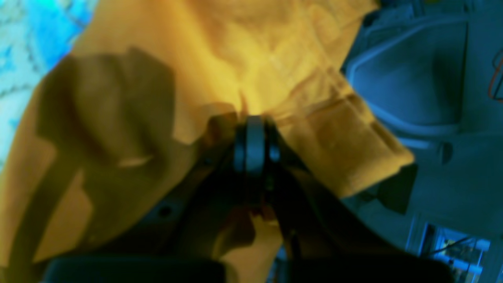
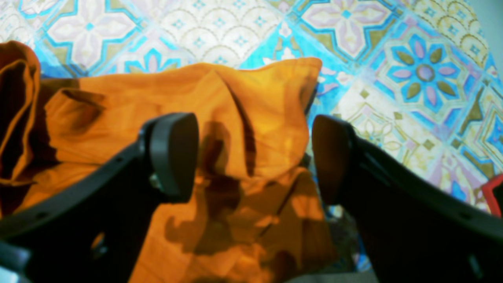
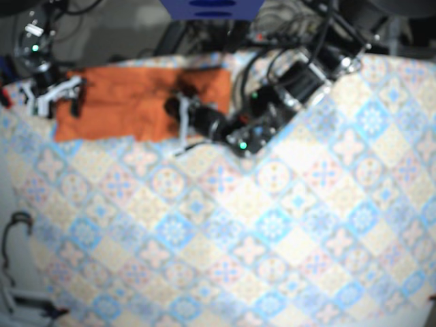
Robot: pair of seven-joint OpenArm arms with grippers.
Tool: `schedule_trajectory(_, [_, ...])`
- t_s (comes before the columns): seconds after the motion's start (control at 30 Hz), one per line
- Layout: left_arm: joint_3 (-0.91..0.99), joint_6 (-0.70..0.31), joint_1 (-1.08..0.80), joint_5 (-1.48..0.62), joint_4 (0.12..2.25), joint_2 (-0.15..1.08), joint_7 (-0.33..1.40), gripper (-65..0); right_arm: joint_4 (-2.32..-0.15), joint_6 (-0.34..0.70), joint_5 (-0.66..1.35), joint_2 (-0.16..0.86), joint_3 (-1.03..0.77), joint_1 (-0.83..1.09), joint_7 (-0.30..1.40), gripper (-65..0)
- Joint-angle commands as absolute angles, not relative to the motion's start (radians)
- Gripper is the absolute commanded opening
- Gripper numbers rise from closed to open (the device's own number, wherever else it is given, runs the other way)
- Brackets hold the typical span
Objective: Fold the T-shirt properly
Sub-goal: 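Open the left gripper and withdraw it from the folded strip, then grasp and lift the strip's other end with the right gripper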
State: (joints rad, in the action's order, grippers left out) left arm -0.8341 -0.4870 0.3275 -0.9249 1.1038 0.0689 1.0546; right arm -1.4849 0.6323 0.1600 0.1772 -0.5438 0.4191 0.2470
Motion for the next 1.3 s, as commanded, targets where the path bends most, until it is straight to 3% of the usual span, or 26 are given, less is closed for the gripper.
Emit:
schedule_trajectory(0.0, [-0.840, -0.501, 0.346, -0.947, 1.118, 0.054, 1.049, -65.0, -1.497, 0.636, 0.173, 0.191, -0.549, 0.420, 0.220, -21.6])
schedule_trajectory(0.53, [-0.937, -0.556, 0.367, -0.951, 1.020, 0.016, 1.064, -65.0, -1.484, 0.636, 0.173, 0.189, -0.526, 0.420, 0.220, -21.6])
schedule_trajectory(0.8, [-0.734, -0.555, 0.366, -0.951, 1.218, 0.166, 1.027, -65.0, -1.484, 0.636, 0.174, 0.194, -0.539, 0.417, 0.220, -21.7])
schedule_trajectory(1.0, [-0.624, -0.555, 0.351, -0.951, 1.242, 0.280, 1.024, -65.0, -1.484, 0.636, 0.193, 0.197, -0.647, 0.412, 0.254, -21.7])
schedule_trajectory(1.1, [-0.598, -0.555, 0.326, -0.951, 1.244, 0.325, 1.021, -65.0, -1.483, 0.641, 0.286, 0.216, -0.684, 0.380, 0.364, -21.7])
schedule_trajectory(1.27, [-0.550, -0.555, 0.269, -0.951, 1.244, 0.358, 1.020, -65.0, -1.435, 0.642, 0.519, 0.328, -0.716, 0.369, 0.519, -21.7])
